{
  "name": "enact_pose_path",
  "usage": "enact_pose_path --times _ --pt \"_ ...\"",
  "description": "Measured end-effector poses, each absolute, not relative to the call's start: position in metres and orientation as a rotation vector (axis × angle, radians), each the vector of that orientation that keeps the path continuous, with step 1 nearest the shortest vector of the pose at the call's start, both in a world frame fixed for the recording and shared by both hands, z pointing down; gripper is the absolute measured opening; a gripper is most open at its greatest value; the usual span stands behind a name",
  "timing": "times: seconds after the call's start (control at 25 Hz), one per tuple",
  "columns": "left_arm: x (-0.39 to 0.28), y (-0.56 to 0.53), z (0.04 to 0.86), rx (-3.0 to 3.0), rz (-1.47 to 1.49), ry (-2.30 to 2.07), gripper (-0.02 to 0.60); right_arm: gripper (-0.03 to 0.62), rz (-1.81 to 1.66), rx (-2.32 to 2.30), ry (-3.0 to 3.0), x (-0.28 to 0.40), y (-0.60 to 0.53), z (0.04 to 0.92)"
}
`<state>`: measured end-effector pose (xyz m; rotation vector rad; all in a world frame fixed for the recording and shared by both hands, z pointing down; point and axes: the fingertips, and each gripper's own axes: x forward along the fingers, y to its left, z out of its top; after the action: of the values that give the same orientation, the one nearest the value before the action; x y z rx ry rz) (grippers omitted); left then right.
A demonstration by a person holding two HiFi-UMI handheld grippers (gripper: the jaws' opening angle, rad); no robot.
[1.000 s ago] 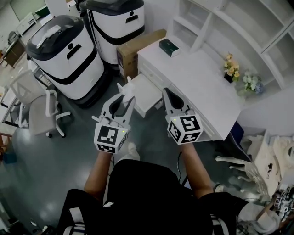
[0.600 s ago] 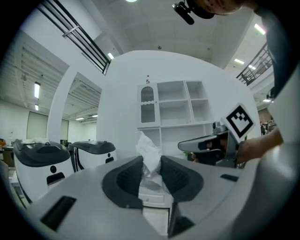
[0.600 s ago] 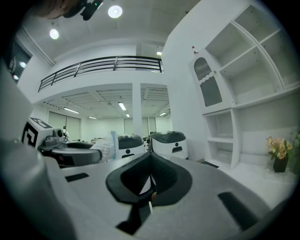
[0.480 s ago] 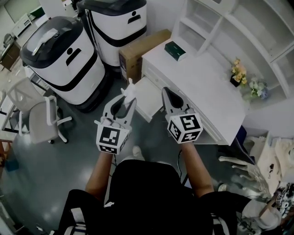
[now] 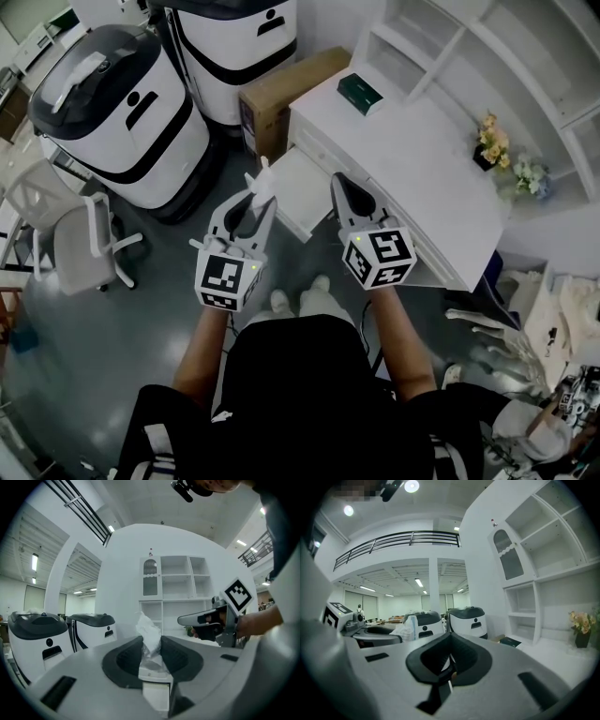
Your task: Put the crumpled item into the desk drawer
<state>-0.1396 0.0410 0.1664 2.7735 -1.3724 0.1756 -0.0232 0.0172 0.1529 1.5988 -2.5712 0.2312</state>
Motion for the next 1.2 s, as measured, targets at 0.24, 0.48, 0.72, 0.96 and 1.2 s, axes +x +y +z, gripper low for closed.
enact_pose_path --times 0.24,0.48,0.72,0.96,1.2 --pt "-0.141 0.025 0.169 2.765 0.162 -1.377 0.106 -0.006 0.246 1.585 -2.577 -0.027 -0.002 0.159" --pt "-0.136 -0.002 0.178 2.74 0.177 -1.387 0.106 -0.006 0.267 1.552 -2.582 -0.026 -0.029 0.168" --pt "-0.119 -0.035 0.198 2.703 0.226 -1.369 0.106 -0.006 0.319 1.533 -2.565 -0.008 -0.064 0.187" --pt "-0.095 -0.075 0.22 2.698 0.265 -1.366 0.106 -0.006 0.385 1.484 -2.535 0.014 -0.102 0.216" --pt "-0.076 -0.11 0.242 2.66 0.271 -1.354 0.106 -0.005 0.457 1.424 -2.508 0.027 -0.138 0.251"
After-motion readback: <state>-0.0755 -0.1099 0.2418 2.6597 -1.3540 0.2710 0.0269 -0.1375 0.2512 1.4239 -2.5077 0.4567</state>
